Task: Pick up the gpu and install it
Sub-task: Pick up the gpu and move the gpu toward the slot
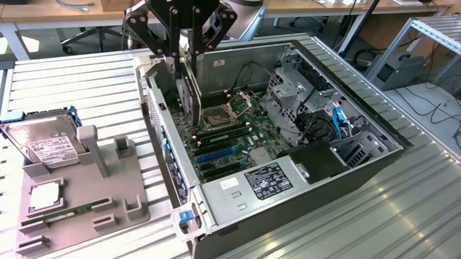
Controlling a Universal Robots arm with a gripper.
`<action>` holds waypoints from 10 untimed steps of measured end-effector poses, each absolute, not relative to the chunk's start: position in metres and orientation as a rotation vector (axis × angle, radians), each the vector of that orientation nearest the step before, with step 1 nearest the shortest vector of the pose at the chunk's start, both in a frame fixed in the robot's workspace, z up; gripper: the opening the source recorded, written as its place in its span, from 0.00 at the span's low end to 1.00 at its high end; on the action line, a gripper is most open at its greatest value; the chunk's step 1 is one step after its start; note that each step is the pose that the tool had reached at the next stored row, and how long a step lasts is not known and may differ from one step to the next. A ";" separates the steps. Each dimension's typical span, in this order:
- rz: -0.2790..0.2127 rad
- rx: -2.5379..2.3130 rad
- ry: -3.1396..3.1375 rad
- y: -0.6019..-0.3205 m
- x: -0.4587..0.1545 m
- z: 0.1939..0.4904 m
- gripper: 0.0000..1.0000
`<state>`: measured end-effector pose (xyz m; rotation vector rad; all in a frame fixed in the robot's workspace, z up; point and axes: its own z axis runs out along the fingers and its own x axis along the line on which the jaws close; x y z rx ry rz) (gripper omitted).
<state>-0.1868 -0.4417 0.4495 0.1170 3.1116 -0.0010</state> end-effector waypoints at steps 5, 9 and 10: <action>-0.001 0.117 3.112 -0.442 -0.182 0.450 0.27; -0.001 0.117 3.112 -0.442 -0.178 0.450 0.27; -0.001 0.117 3.112 -0.442 -0.177 0.450 0.27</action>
